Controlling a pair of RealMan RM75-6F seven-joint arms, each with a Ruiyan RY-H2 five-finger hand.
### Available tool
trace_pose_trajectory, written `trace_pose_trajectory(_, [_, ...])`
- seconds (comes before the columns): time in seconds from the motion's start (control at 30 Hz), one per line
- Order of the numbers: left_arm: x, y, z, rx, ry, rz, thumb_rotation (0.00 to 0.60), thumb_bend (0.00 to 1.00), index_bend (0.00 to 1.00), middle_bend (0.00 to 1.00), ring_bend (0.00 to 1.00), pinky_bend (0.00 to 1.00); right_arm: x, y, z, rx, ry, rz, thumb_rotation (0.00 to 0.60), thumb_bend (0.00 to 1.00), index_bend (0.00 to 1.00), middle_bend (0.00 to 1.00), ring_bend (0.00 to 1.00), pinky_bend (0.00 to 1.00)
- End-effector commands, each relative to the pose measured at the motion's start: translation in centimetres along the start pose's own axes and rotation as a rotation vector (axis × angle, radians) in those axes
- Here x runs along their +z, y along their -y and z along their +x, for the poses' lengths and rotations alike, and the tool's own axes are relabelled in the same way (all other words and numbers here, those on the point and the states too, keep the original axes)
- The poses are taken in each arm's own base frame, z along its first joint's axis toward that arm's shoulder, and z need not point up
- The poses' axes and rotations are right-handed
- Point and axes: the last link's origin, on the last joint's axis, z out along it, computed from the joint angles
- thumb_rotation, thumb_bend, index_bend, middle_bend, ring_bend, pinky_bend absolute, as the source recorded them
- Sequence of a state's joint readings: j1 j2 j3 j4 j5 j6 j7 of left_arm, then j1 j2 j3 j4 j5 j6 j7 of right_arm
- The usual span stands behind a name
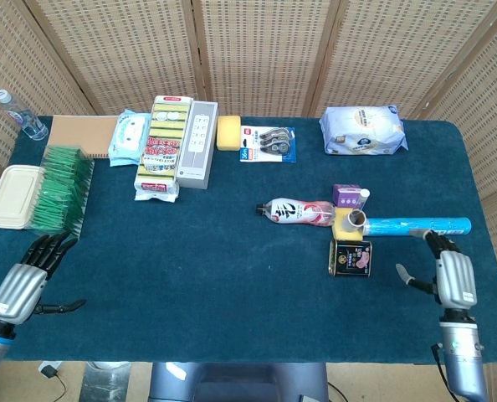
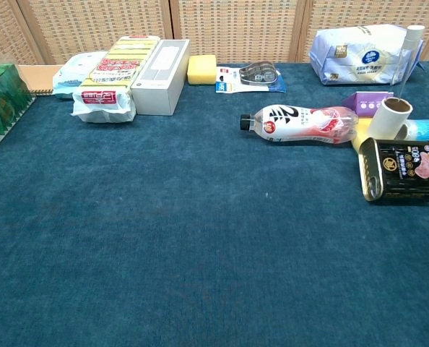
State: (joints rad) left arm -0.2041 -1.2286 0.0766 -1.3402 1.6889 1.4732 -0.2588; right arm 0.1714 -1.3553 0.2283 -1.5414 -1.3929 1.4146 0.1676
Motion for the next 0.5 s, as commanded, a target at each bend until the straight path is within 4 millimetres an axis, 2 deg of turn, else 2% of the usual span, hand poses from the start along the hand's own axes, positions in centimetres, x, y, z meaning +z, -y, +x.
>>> trace_pose_trajectory(0.03, [-0.1, -0.1, -0.1, -0.003, -0.001, 0.004, 0.383, 0.0, 0.0, 0.0, 0.0, 0.03, 1.6, 0.4, -1.0, 0.051, 0.014, -0.001, 0.6, 0.27, 0.28, 0.31, 0.28, 0.3])
trace_pose_trajectory(0.2, [-0.4, -0.4, -0.4, -0.005, 0.002, 0.005, 0.387, 0.0, 0.0, 0.0, 0.0, 0.03, 4.4, 1.4, -2.1, 0.101, 0.053, 0.008, 0.6, 0.27, 0.28, 0.31, 0.28, 0.3])
trace_pose_trajectory(0.5, [-0.4, -0.5, -0.6, -0.004, 0.007, 0.007, 0.388, 0.0, 0.0, 0.0, 0.0, 0.03, 7.0, 2.6, -3.3, 0.084, 0.096, 0.008, 0.6, 0.27, 0.27, 0.31, 0.28, 0.3])
